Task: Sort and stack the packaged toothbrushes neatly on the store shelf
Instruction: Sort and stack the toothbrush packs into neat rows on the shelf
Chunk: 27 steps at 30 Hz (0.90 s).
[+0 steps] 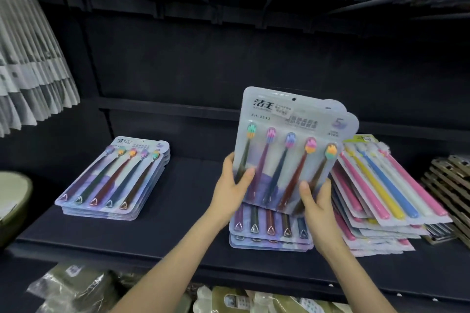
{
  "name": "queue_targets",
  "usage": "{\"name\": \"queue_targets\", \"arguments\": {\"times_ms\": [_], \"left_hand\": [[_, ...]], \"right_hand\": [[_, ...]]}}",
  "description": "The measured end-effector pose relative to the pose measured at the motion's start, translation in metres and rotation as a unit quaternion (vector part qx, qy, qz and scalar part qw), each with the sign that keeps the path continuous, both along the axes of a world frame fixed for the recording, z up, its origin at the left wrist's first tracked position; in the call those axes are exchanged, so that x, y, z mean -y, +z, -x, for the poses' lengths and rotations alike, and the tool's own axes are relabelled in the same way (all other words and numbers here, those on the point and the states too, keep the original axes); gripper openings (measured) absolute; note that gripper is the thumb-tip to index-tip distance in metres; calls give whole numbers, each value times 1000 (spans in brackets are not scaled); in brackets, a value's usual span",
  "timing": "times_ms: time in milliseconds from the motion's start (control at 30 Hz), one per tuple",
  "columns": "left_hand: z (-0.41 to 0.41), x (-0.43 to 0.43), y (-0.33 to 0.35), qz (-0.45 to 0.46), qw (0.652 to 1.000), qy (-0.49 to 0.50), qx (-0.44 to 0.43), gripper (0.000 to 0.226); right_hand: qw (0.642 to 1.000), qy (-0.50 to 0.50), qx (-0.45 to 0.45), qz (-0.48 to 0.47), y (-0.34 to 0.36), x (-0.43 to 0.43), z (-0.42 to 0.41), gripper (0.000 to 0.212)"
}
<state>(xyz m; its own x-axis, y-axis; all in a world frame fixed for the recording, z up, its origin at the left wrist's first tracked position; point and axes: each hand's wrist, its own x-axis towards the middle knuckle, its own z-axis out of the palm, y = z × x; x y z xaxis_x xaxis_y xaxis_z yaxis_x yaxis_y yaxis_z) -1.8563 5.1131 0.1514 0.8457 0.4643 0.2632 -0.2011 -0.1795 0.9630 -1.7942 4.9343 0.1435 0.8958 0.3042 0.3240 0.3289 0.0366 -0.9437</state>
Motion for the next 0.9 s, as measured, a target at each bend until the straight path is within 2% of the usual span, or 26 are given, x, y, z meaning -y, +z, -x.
{"name": "queue_targets", "arguments": {"times_ms": [133,267,333,400,467,533,700,767,900], "left_hand": [[3,6,-10,-7,999,36,25,39],[18,-21,10,-22,992,103,67,30],[34,-51,19,-30,986,154,57,21],[56,-89,18,-39,974,224,20,14],[81,-130,12,-53,957,284,-23,13],[104,-169,5,-85,939,324,-80,16],[134,-254,-1,-177,900,322,-232,34],[135,-276,1,-206,882,318,-279,42],[127,-303,-2,-229,854,312,-348,42]], "right_hand": [[1000,-16,14,2,-1,-5,6,46],[999,-25,40,-12,18,-38,11,29],[999,17,36,3,26,-67,19,13],[995,87,16,37,29,-103,34,21],[985,164,-34,49,26,-143,51,35],[974,206,-78,52,21,-182,68,38],[957,219,-174,70,7,-264,87,20],[953,221,-181,96,4,-287,86,9],[946,212,-192,152,-2,-316,77,6]]}}
